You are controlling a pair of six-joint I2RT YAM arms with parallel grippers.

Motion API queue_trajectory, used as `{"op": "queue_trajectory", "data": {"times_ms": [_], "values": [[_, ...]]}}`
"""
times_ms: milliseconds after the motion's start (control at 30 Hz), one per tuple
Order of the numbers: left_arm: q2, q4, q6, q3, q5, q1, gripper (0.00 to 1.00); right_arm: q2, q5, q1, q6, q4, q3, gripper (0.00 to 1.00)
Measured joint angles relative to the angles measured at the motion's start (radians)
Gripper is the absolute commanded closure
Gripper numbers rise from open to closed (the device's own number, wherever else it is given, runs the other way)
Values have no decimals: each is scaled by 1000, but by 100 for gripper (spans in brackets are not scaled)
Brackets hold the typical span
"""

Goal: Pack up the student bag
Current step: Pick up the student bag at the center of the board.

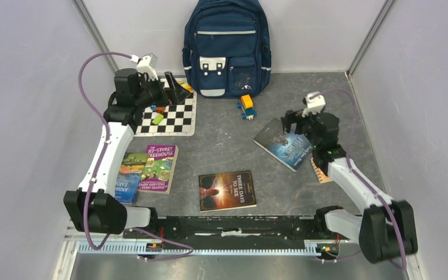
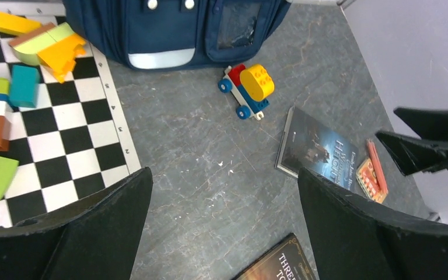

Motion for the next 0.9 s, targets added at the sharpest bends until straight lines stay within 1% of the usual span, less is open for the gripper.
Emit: {"op": "queue_trajectory", "data": {"times_ms": [167, 400, 500, 633, 767, 900], "values": [[36, 12, 1, -30, 12, -5, 0, 271, -10, 86, -19, 45, 225, 2], [-26, -13, 20, -60, -137, -4, 0, 641, -28, 98, -39, 84, 579, 2], [-52, -13, 25, -61, -177, -2, 0, 788, -30, 95, -58, 83, 741, 2], [-58, -14, 26, -61, -190, 9, 0, 951, -78, 66, -56, 76, 927, 2], [-48, -15, 26, -63, -172, 19, 0, 1067, -194, -10, -5, 95, 1043, 2], [-38, -16, 25, -63, -138, 23, 0, 1158, -279, -76, 23, 103, 1134, 2]]}}
